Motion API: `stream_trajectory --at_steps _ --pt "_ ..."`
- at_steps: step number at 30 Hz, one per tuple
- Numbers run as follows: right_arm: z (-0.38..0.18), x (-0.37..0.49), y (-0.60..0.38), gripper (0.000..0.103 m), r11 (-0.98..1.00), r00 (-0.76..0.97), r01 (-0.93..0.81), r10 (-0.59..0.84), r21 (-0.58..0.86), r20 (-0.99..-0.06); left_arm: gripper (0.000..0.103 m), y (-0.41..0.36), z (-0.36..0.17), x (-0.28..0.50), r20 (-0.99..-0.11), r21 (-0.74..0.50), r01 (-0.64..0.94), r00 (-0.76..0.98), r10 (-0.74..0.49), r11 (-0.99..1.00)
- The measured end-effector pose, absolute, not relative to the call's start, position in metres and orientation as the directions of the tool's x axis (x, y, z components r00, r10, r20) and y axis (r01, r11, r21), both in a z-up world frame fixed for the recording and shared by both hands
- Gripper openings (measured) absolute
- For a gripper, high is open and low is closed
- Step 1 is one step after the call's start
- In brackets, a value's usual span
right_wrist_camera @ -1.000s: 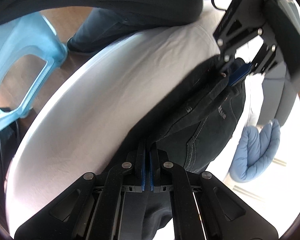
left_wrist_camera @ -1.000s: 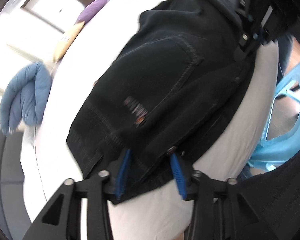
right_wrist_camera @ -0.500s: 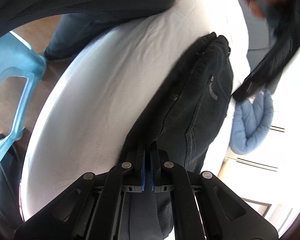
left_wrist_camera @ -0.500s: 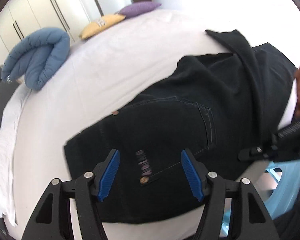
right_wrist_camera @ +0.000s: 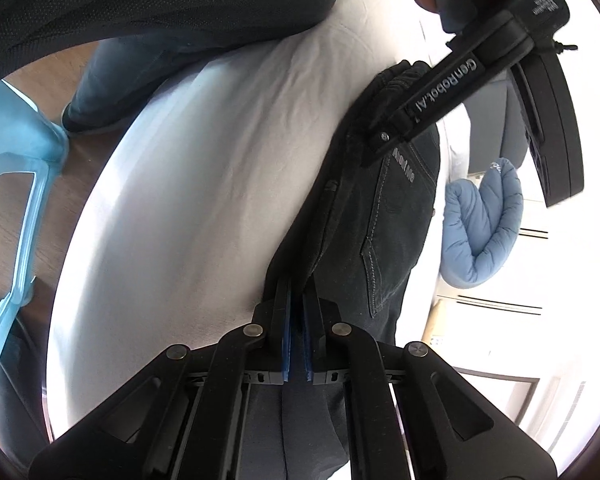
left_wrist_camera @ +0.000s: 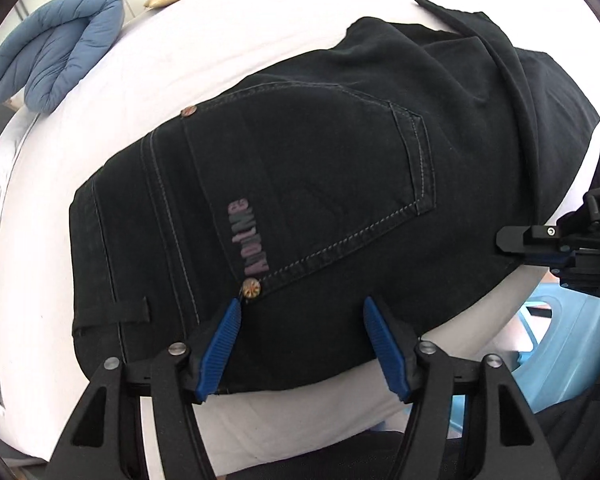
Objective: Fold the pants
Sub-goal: 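Lower the jeans back-pocket side up onto the bed and open both grippers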
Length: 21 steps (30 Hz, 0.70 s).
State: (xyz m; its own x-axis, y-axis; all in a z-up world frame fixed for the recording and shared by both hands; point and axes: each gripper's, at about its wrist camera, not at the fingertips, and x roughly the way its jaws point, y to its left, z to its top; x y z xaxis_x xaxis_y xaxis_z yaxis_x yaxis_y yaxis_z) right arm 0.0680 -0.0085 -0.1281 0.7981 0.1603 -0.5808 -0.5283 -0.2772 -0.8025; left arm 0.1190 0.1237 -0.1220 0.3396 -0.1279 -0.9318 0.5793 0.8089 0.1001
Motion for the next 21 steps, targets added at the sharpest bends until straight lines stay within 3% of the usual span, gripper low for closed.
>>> stream_trajectory --at_steps 5,6,8,9,10,12,15,19,21 --pt "-0.119 0.058 -0.011 0.007 -0.199 0.818 -0.528 0.143 -0.826 -0.557 0.069 0.130 -0.121 0.113 -0.927 0.105 0.567 0.353 -0.125 0.817" --pt "-0.113 0.055 -0.014 0.012 -0.161 0.812 -0.545 0.141 -0.823 -0.566 0.069 0.129 -0.121 0.113 -0.927 0.108 0.568 0.353 -0.123 0.816" --pt "-0.093 0.049 -0.023 0.034 -0.035 0.793 -0.595 0.136 -0.803 -0.594 0.069 0.125 -0.121 0.112 -0.928 0.109 0.566 0.352 -0.120 0.817" --pt "-0.081 0.046 -0.029 0.072 0.051 0.789 -0.609 0.144 -0.791 -0.598 0.069 0.121 -0.118 0.112 -0.929 0.113 0.565 0.352 -0.115 0.818" --pt "-0.068 0.044 -0.038 0.098 0.143 0.789 -0.612 0.167 -0.778 -0.591 0.069 0.119 -0.114 0.110 -0.928 0.120 0.562 0.358 -0.109 0.819" --pt "-0.044 0.044 -0.061 0.100 0.314 0.792 -0.609 0.192 -0.728 -0.580 0.068 0.125 -0.100 0.113 -0.916 0.143 0.538 0.389 -0.094 0.831" --pt "-0.018 0.066 -0.100 0.100 0.590 0.761 -0.571 0.120 -0.571 -0.637 0.068 0.117 -0.058 0.114 -0.866 0.091 0.502 0.466 -0.180 0.860" --pt "0.009 0.113 -0.173 0.099 0.885 0.676 -0.410 0.132 -0.220 -0.725 0.069 0.090 -0.038 0.136 -0.826 -0.021 0.475 0.487 -0.283 0.880" --pt "0.021 0.141 -0.218 0.092 0.956 0.630 -0.292 0.185 -0.010 -0.755 0.069 0.076 -0.047 0.144 -0.830 -0.053 0.472 0.470 -0.302 0.880"
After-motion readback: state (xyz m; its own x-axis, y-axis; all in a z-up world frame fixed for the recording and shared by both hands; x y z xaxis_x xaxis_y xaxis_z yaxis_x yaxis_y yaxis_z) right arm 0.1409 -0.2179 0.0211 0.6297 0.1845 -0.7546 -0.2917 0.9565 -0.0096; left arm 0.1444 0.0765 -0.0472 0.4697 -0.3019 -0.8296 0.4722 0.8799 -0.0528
